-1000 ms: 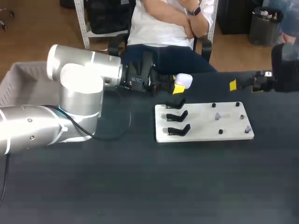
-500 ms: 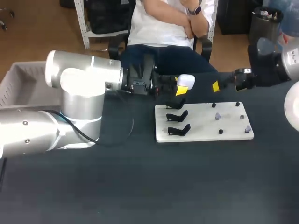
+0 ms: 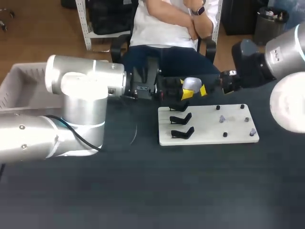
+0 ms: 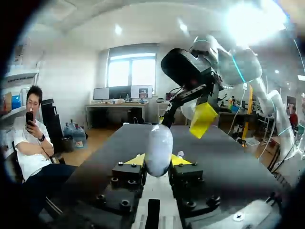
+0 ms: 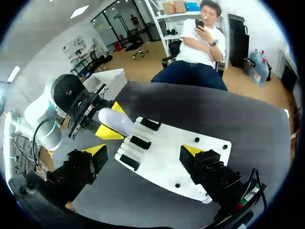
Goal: Pick up each earbud case from the left stands, insert the matching earbuds, close the lid, and place the case in the box.
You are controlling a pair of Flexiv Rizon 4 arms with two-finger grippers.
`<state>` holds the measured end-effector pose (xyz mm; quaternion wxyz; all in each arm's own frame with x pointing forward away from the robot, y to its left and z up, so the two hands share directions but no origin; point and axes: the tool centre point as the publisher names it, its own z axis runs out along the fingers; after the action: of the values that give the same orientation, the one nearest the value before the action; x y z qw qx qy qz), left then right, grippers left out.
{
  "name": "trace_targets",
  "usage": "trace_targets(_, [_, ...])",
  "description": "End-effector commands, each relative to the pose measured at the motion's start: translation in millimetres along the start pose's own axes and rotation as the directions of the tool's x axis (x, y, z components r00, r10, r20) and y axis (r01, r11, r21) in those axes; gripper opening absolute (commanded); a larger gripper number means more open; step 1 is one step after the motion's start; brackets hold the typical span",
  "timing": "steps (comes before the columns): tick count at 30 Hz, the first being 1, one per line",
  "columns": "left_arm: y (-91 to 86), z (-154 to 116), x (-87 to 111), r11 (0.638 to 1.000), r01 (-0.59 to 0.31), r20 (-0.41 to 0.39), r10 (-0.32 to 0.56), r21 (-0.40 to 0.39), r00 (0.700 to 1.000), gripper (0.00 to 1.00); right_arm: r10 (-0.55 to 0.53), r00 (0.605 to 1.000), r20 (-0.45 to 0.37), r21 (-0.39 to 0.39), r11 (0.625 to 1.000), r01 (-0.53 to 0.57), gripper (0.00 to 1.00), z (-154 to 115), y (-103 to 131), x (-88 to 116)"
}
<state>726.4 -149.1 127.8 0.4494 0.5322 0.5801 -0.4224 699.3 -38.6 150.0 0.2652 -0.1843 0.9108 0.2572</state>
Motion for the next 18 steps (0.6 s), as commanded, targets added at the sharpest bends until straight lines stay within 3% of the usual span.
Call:
trace_targets(1, [-4.0,2.9,0.2,1.0,-0.004,0.003,0.004,-0.019,1.0,0.0,-0.004,1.0,-0.005,-0.009,1.0,0.004,1.0,8.1,4.5,-5.6])
trace_targets(18, [-10.8,5.9,0.4,1.0,-0.016,0.005,0.016,0.007,1.0,0.0,0.004,1.0,0.013,0.011,1.0,-0.004,1.0,2.5,-2.3,-14.0])
